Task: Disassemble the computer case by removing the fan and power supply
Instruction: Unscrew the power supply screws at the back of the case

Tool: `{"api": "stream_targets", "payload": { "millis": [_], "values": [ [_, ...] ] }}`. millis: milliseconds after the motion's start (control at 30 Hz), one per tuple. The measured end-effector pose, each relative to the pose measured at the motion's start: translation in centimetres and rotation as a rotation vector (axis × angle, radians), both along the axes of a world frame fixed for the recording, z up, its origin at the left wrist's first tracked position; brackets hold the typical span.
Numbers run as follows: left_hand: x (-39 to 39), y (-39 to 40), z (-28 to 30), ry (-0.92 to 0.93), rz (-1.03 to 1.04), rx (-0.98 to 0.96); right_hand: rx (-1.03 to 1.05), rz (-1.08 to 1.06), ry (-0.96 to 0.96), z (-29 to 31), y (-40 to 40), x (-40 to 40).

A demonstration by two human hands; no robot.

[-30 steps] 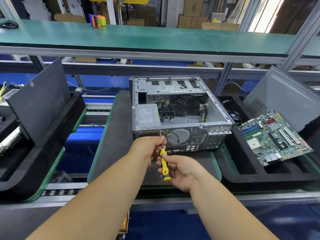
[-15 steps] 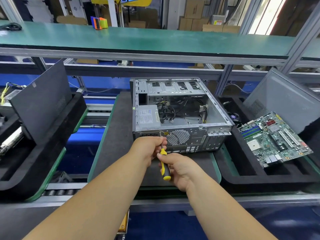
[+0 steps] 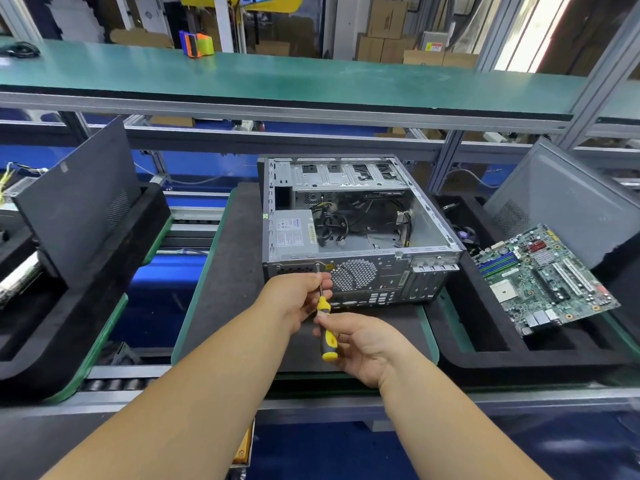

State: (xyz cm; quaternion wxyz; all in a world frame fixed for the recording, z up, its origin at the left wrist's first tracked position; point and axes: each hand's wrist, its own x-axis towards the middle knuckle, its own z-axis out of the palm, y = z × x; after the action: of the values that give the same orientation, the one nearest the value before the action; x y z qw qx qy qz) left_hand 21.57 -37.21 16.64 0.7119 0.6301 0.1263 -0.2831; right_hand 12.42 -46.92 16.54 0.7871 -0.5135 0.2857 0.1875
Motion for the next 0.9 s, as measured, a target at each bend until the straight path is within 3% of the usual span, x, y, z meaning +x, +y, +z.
{"api": "stream_targets", "payload": {
  "millis": [433,633,800,900],
  "values": [
    [-0.2,0.0,0.8,0.057,-0.012,0.009,0.127,0.082,-0.014,0.6,-0.4,0.0],
    [0.2,0.9,0.2,0.125,-0.010,-0.166,0.084,0.013,-0.029,0.4,-0.2,0.0],
    [0.8,1.5,0.4,0.241,0.136,-0.315,0.035,0.014,0.000,0.0,0.2,0.3],
    [0.8,1.6,0.5,0.246,0.132,-0.317,0.008,-0.004,0.010,-0.3,0.4,0.3]
  ]
}}
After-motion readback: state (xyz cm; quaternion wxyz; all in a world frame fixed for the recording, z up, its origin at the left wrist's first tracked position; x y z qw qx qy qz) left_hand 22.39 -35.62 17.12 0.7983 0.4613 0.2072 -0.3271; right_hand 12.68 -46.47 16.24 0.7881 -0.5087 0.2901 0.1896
